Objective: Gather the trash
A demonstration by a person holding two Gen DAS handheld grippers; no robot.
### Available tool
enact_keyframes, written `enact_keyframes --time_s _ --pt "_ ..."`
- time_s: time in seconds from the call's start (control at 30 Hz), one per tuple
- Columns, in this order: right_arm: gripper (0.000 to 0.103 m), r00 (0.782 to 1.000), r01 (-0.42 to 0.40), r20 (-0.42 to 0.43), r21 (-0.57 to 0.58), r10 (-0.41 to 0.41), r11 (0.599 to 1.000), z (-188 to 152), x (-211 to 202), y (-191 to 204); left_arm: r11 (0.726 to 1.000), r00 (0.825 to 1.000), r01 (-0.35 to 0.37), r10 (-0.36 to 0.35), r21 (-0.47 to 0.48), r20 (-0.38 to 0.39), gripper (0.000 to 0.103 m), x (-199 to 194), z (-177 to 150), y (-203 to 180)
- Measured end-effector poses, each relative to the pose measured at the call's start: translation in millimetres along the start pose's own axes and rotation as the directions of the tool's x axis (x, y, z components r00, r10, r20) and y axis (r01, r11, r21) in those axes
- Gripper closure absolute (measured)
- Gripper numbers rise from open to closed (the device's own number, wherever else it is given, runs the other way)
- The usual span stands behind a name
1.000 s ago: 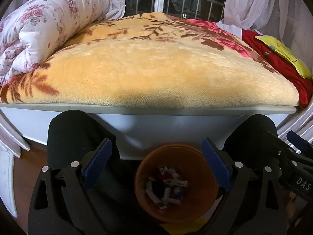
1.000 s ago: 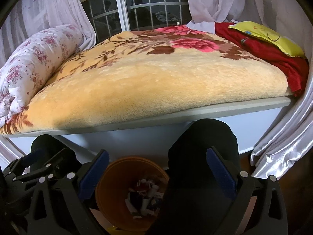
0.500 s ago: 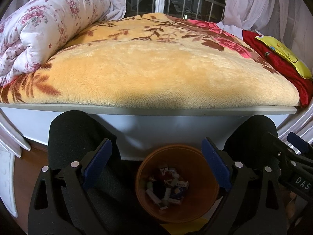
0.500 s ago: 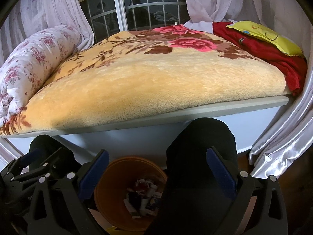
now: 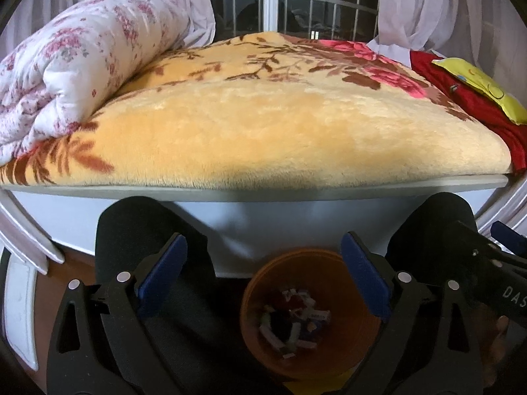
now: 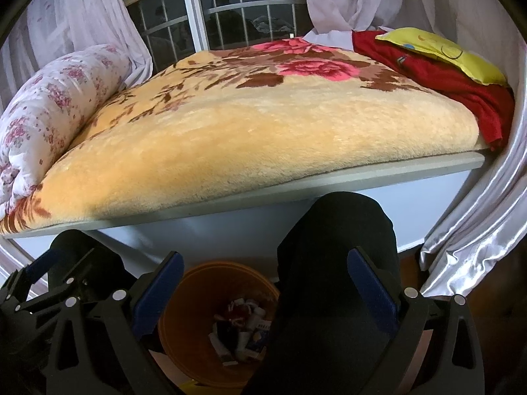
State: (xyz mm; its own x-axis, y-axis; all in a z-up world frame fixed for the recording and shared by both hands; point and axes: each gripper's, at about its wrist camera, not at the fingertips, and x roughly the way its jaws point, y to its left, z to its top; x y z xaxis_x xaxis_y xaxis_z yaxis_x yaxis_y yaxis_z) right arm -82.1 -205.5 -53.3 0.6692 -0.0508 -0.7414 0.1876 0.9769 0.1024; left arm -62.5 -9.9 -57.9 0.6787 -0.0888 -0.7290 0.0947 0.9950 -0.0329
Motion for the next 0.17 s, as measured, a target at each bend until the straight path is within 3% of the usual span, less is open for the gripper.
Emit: enact_keyframes --time_s 0.17 --pt "0.005 1.000 0.000 -0.004 0.002 0.000 1.000 0.1 0.7 -1.0 1.000 1.000 0.000 -0.001 -0.014 -0.024 0.011 3.4 -1.5 2.2"
